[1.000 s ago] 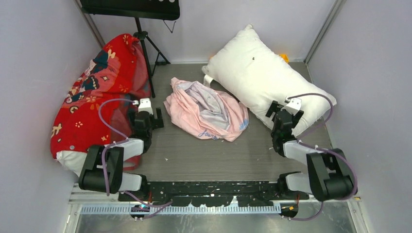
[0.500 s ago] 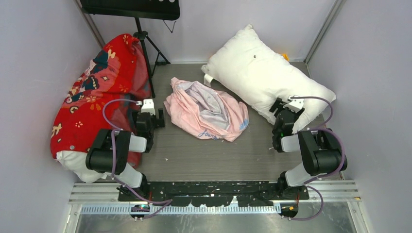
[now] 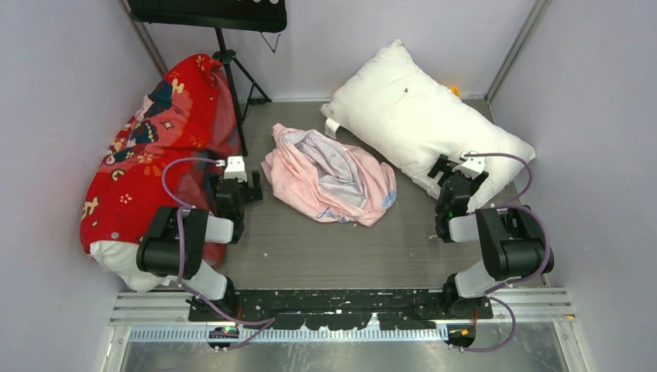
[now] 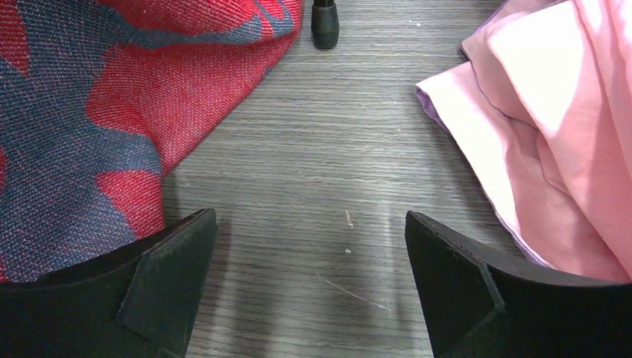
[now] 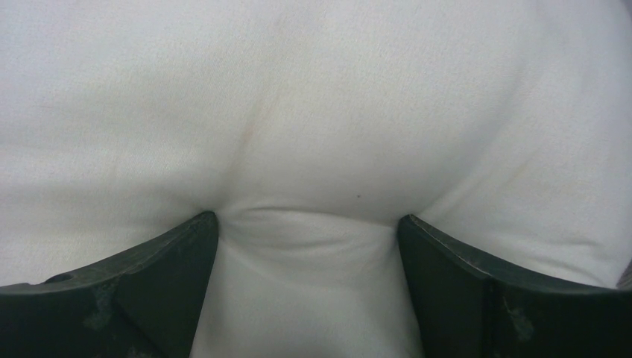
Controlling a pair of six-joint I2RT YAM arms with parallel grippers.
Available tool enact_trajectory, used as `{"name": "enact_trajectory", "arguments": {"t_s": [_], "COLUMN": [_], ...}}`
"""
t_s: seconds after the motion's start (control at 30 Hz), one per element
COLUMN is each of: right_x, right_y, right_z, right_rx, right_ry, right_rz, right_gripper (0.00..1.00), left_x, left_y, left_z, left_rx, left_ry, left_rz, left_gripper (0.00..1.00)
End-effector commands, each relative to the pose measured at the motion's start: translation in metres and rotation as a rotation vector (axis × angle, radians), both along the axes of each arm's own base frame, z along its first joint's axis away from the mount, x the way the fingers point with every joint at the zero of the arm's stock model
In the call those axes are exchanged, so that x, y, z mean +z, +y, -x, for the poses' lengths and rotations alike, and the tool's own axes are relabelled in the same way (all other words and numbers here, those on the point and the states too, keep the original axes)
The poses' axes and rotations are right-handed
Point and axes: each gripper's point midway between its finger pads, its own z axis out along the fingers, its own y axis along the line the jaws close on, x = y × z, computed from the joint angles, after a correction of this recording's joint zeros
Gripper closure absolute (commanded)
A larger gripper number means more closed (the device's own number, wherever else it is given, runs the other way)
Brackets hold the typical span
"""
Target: Remove the pillowcase from the pillow
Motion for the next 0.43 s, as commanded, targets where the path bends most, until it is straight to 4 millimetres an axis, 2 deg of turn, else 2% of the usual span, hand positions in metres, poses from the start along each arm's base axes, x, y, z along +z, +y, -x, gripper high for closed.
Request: {"name": "enact_trajectory", "arguments": {"t_s": [0.0,0.4], "right_x": [-0.0361,-0.0356], "right_y": [0.0094,0.0097], "right_z": [0.0034,0.0030], "right_rx": [0.056,0.058], "right_ry": [0.133,0.128], "right_rz": [-0.021,-0.020], "right_gripper": [0.05,0.04], "left_x": [0.0217,0.0209], "left_y": [0.0013,0.0003], "left_z": [-0.0105,-0.0099], "left_rx": [0.001,-0.003], "left_ry": [-0.084,-0.083], "left_rz": [-0.007,-0.005], "left_gripper": [0.00,0.00]}}
